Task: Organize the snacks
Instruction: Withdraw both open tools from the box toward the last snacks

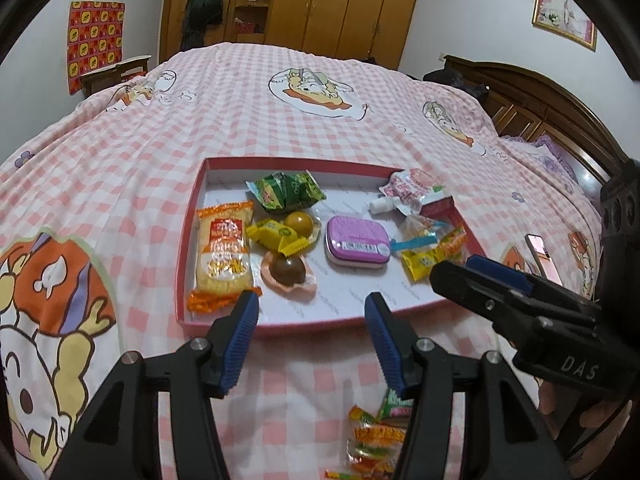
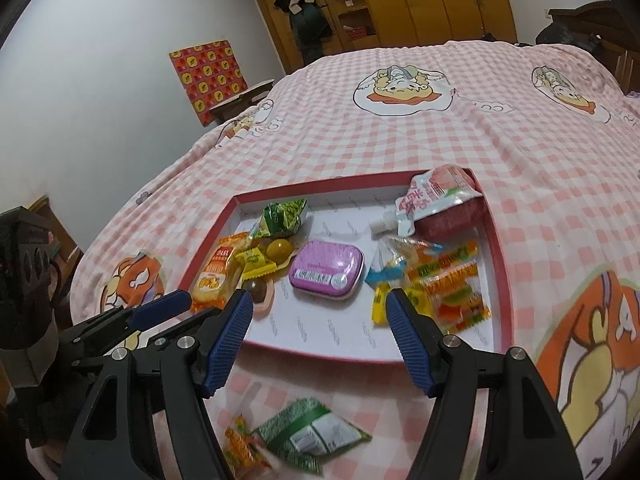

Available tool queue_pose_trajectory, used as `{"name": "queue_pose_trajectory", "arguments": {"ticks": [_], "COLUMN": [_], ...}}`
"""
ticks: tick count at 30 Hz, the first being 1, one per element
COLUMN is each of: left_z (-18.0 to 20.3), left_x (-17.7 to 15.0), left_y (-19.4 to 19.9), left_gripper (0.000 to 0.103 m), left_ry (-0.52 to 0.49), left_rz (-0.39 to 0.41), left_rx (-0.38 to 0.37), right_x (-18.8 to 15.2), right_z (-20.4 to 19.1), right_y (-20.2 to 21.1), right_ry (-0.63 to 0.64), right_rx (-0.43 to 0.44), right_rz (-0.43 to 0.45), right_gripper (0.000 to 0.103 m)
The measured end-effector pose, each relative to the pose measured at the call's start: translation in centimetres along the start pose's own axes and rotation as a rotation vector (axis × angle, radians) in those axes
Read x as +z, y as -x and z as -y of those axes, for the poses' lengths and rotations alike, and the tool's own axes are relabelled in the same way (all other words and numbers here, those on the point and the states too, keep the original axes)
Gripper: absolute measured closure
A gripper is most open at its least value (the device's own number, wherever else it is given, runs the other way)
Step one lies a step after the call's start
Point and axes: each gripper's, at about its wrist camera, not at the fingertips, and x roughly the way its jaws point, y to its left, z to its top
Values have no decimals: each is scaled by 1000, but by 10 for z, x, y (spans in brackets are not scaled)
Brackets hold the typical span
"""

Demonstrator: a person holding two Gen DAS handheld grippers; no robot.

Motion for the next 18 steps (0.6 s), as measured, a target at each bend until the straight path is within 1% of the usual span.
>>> {"name": "queue_pose_trajectory", "arguments": {"ticks": [8,18], "left_z": [8,12], "left_x": [-14,-33], "left_y": [9,11], "left_gripper": [45,44], "left_ry": [-16,-19], "left_rz": [-14,-60], "left_rx": [-9,-21], "right_x": [-18,-36], "right_z": [3,10], "right_y": [12,22], "right_ry": [-13,-35], "right_rx": [-8,-21], "right_rz": [-14,-28], "right_gripper": [32,32]}}
